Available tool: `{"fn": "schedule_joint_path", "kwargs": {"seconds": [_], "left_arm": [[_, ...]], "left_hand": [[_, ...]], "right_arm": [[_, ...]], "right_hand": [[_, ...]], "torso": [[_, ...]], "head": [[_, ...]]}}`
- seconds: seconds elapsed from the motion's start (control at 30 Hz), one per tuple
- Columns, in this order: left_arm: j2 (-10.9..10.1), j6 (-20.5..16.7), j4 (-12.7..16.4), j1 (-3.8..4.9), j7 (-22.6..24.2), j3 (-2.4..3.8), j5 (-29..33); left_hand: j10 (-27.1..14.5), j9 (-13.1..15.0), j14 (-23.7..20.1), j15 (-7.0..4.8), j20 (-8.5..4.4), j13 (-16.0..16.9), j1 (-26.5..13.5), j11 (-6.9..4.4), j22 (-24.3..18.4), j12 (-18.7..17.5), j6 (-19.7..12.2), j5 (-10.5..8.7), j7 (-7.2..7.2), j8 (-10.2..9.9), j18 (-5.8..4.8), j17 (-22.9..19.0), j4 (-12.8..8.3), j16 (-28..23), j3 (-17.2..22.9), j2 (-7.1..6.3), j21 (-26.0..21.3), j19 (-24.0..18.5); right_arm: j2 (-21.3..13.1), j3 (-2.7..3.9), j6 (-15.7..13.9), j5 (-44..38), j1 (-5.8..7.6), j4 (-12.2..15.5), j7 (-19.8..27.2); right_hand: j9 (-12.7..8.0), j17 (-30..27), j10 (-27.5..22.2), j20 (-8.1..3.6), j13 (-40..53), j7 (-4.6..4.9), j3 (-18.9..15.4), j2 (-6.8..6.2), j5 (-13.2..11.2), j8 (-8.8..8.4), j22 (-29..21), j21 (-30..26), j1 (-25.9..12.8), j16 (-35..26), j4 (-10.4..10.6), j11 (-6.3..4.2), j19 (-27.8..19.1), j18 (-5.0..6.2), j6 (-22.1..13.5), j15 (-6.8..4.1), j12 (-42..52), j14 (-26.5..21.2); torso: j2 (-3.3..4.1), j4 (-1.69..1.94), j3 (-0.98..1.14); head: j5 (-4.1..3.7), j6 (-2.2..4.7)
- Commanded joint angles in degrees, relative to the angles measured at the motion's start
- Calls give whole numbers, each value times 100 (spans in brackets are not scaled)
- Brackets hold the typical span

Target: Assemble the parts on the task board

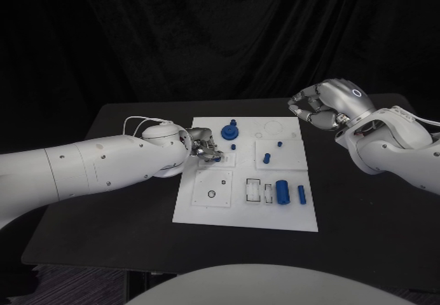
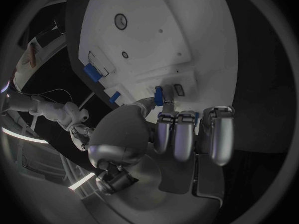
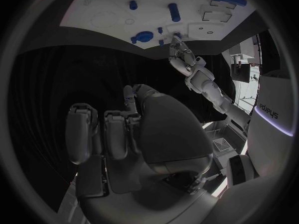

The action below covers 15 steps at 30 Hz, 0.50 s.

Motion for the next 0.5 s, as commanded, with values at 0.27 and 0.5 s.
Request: {"fn": "schedule_joint_path", "kwargs": {"seconds": [0.27, 0.5], "left_arm": [[2, -186, -22, -103, 37, -10, 6], [8, -263, -34, -127, 76, -10, 6]], "left_hand": [[597, 8, 606, -42, -23, 1494, -50, -36, 724, 20, 44, -28, 12, -40, -67, 1508, 13, 37, 55, 19, -21, -4], [597, 10, 606, -42, -23, 1494, -53, -36, 728, 20, 45, -29, 12, -41, -68, 1508, 15, 37, 57, 20, -18, 0]], "right_arm": [[9, 4, 92, -33, -14, -16, -169], [6, 4, 118, -33, -15, -24, -194]], "right_hand": [[-7, 1266, 608, 27, 1508, 11, 35, -8, 22, -17, 1206, -27, 50, -18, 13, 33, 224, 2, 19, 39, 15, 549], [-8, 1261, 608, 29, 1508, 13, 39, -7, 21, -18, 1203, -36, 52, -24, 11, 35, 220, 4, 17, 40, 15, 547]], "torso": [[4, -12, 0], [2, -6, 4]], "head": [[10, -1], [-4, -1]]}}
